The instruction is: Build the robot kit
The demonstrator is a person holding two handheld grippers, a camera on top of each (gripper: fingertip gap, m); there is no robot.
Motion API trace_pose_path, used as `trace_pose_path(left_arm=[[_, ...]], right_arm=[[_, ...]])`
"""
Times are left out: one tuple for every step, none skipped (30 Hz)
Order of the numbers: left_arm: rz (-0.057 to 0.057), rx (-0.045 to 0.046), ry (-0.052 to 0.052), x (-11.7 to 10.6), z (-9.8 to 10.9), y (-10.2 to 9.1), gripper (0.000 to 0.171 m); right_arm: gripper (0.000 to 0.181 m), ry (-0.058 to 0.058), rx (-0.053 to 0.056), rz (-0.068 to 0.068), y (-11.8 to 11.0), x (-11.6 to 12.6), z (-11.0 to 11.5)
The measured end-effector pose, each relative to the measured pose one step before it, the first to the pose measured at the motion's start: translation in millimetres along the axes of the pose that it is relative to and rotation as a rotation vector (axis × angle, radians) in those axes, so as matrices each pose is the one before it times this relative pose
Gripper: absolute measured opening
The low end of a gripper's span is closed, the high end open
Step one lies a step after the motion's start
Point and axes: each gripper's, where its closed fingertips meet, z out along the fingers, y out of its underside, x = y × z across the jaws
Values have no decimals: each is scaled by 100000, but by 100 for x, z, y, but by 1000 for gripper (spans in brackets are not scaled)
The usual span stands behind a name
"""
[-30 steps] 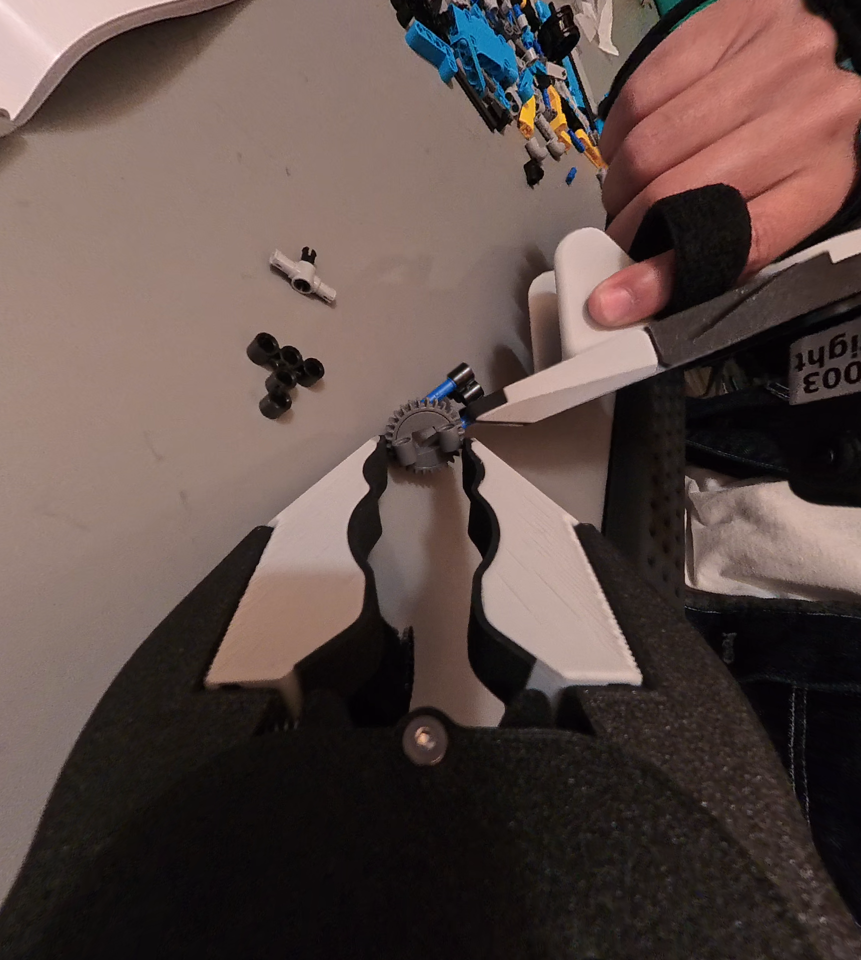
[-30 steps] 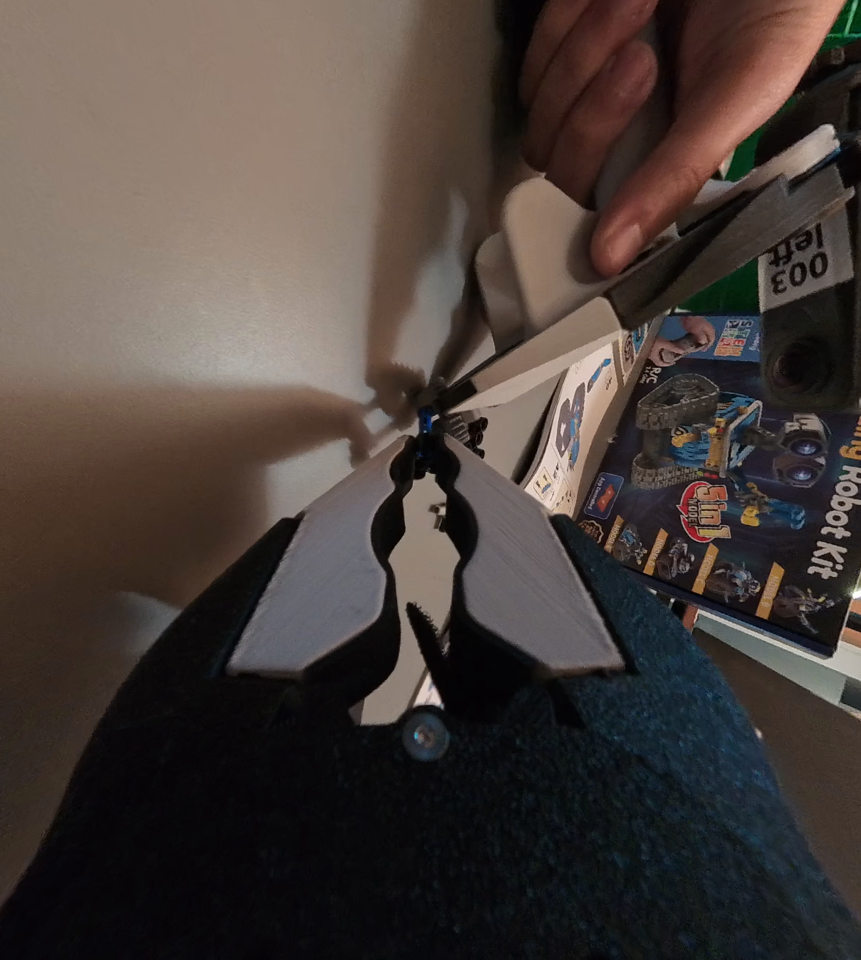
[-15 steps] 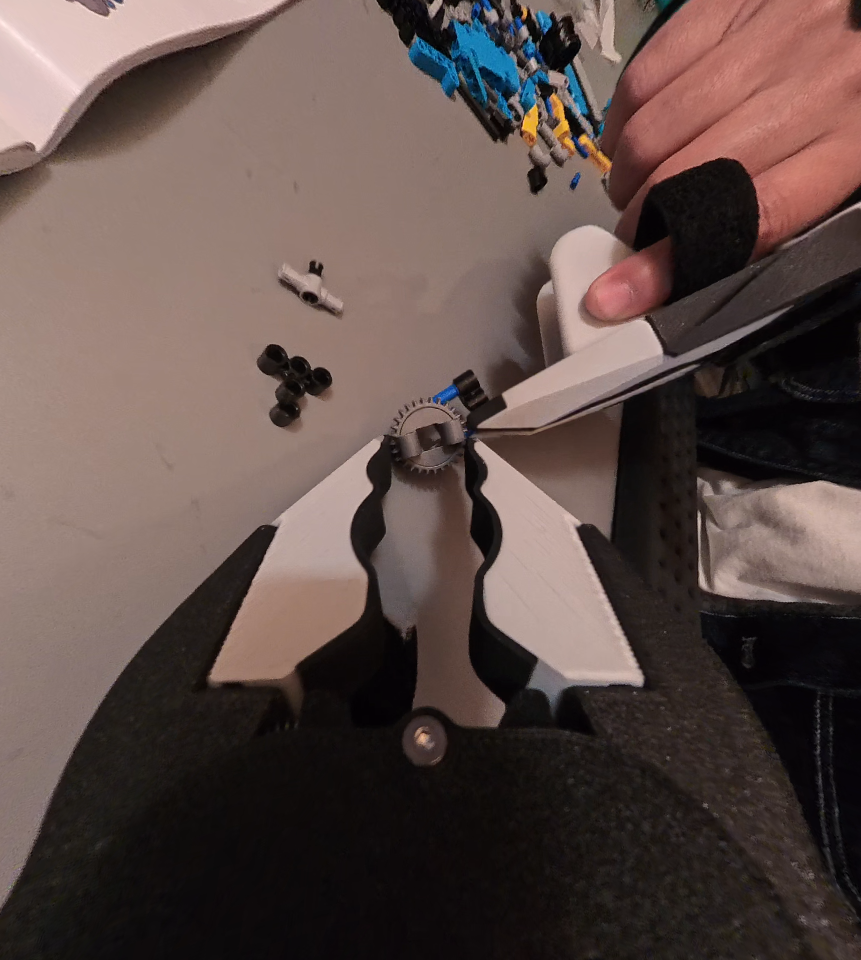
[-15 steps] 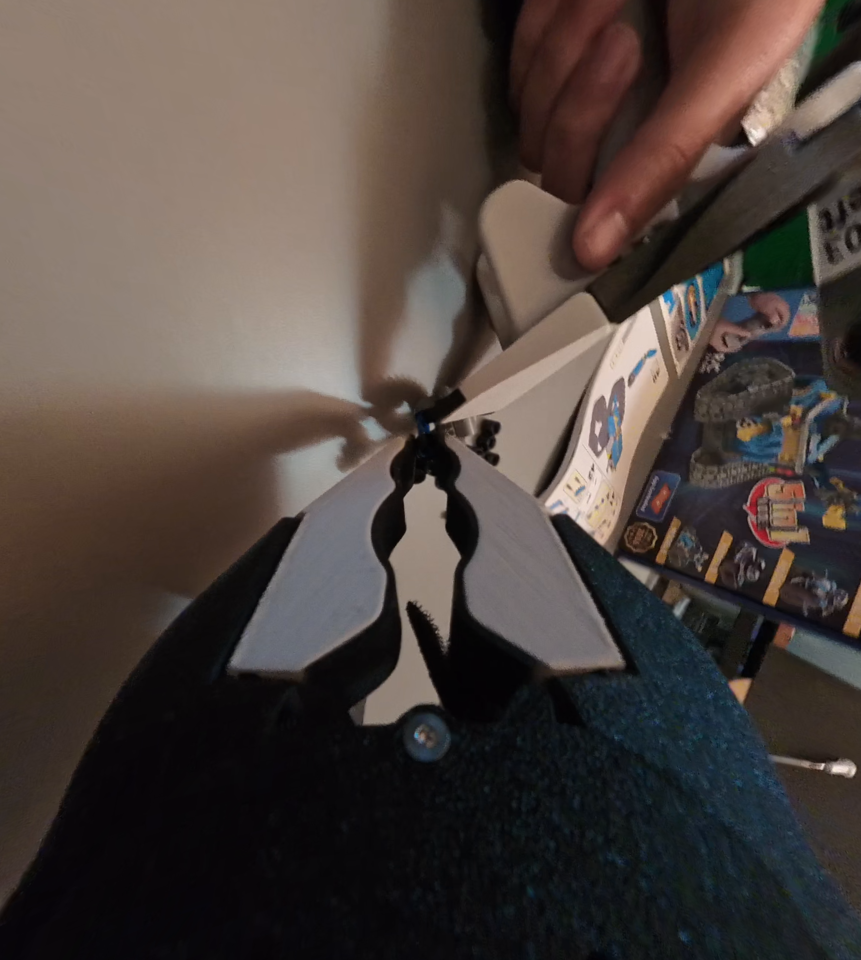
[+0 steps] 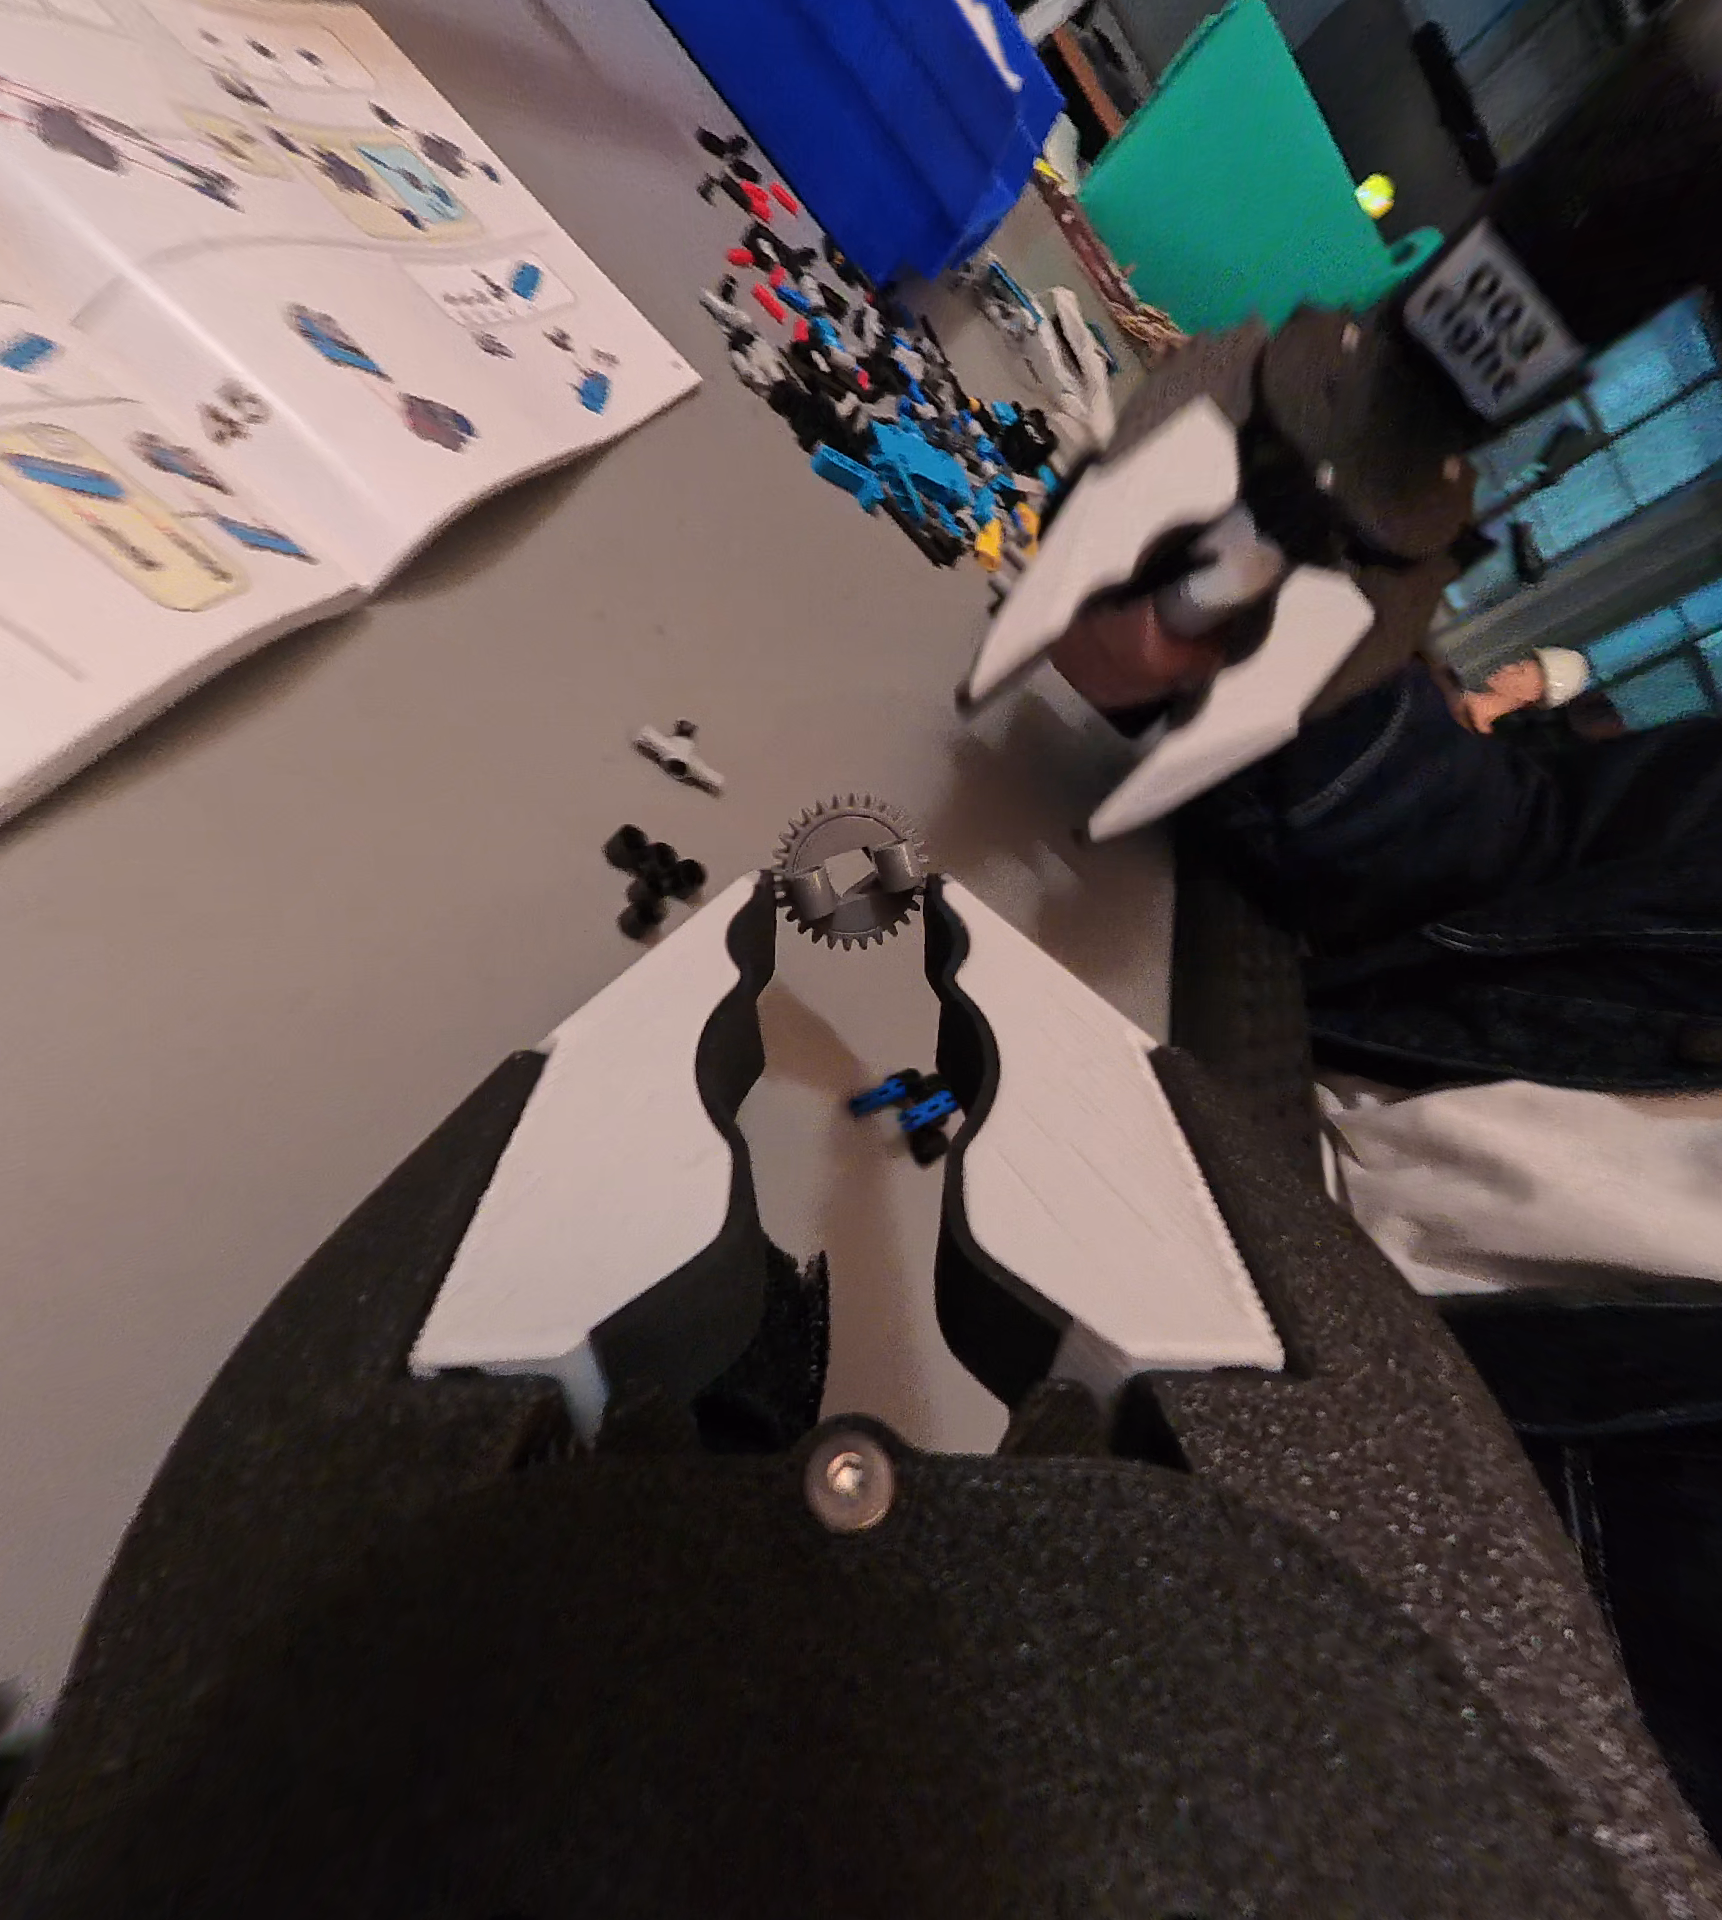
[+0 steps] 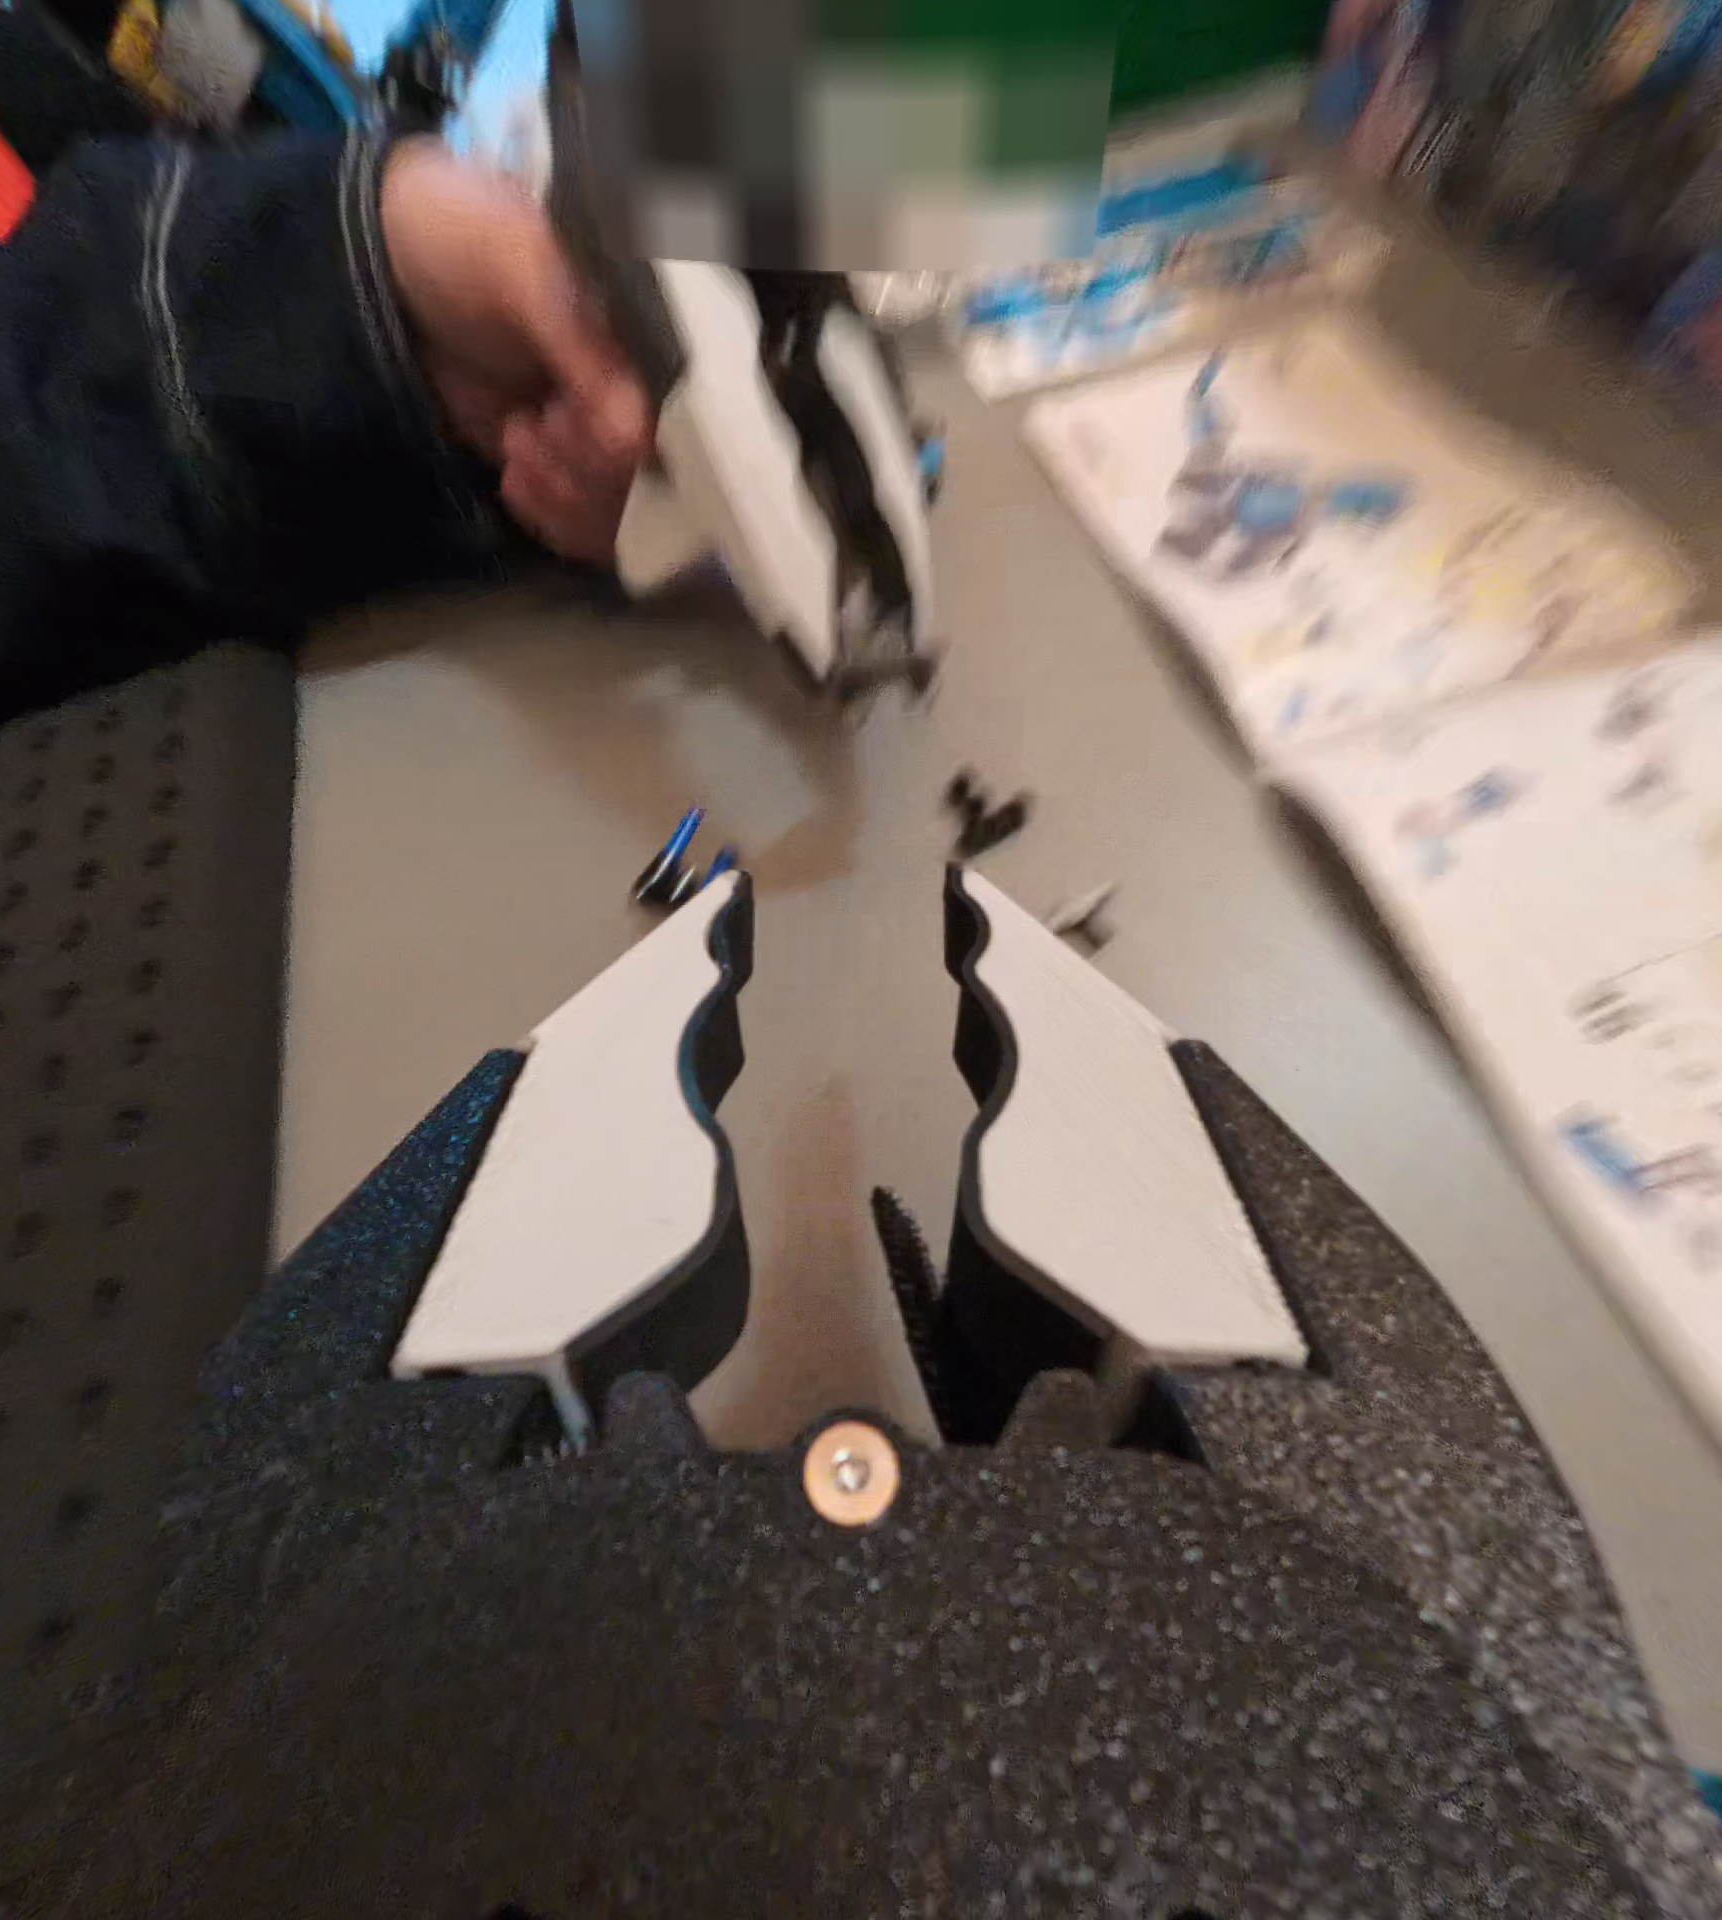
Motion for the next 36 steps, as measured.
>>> trace_pose_path(left_arm=[[-404,843,-3864,-510,-612,-92,28],[-326,-542,-5449,-639,-639,278,28],[1332,-1394,-5561,-456,-650,617,28],[1939,-1230,-4274,-124,-598,796,28],[723,-297,-2065,220,-467,775,28],[-1114,-583,284,512,-250,830,28],[-1533,-769,418,563,-94,823,28],[-523,189,-523,485,4,601,28],[-574,-646,-460,462,139,617,28],[-602,-1703,-429,427,265,696,28],[-440,-1475,-1080,241,275,546,28],[-690,-249,-1489,44,205,261,28],[-1369,326,-821,3,187,91,28],[-1278,312,-910,-119,143,1,28],[-298,-210,-1446,-260,39,-31,28],[-46,54,-1681,-347,-68,-121,28],[-754,1212,-1269,-290,-187,-303,28],[-1048,1794,92,-29,-198,-357,28],[-779,1260,1306,229,-132,-266,28],[-358,766,1325,287,-33,-157,28],[-457,754,810,190,47,-156,28],[-720,523,1275,219,99,-122,28],[-980,740,1949,236,94,-151,28],[-1738,728,2622,245,72,-166,28],[-2119,985,2814,205,52,-201,28],[-2204,1627,2704,173,42,-326,28],[-2219,1374,3031,239,122,-289,28],[-1755,1164,3003,286,223,-245,28],[-1696,991,2583,268,347,-178,28],[-1596,137,2793,339,456,1,28],[-1572,195,3329,461,516,26,28],[-2034,679,2678,364,487,-42,28],[-1467,662,1723,250,416,-63,28],[-561,304,757,140,268,-12,28],[-318,457,947,220,183,-6,28],[-253,-42,178,78,86,45,28]], right_arm=[[44,-3649,-4886,5197,1399,-1201,569],[44,983,-2698,3732,960,-843,815],[39,797,-1501,868,551,-1049,783],[36,-1621,6,-1867,187,-1397,569],[33,1185,-457,-1299,90,-664,467],[31,4448,-1904,64,178,347,424],[30,3104,-2059,10,187,603,334],[31,-1861,253,185,-64,78,201],[31,-3854,1364,1762,-90,-181,118],[31,-3141,840,2310,69,-218,175],[31,-262,-964,1037,306,-13,351],[31,1919,-1953,-2152,307,5,454],[30,3938,-742,-3821,34,31,429],[30,4502,40,-2946,-202,113,355],[30,4134,1006,-1328,-382,232,214],[30,977,1644,146,-412,-38,79],[30,512,1198,1707,-289,82,-20],[30,327,1061,1707,-204,134,-11],[29,-2023,720,230,-114,-295,94],[19,-1421,-407,-2274,53,-318,168],[12,2170,-1301,-4542,111,89,164],[11,2238,-1085,-6611,-8,5,38],[9,2466,-1692,-8538,-6,48,-171],[7,4693,-1384,-11432,-141,365,-491],[7,6839,-1569,-15437,-235,652,-788],[7,7317,-2934,-19283,-116,809,-914],[7,8513,-5530,-20186,224,1155,-843],[7,4973,-5461,-19519,352,735,-631],[7,1361,-2763,-17113,84,76,-465],[7,3411,-262,-15023,-290,282,-414],[7,4301,1516,-13451,-575,384,-319],[7,1520,1279,-10832,-566,73,-151],[7,-920,-38,-7103,-284,-119,17],[7,-3414,-2761,-3108,364,-409,274],[7,-4443,-2655,-2593,488,-615,239],[7,-275,7,-2249,198,-63,34]])
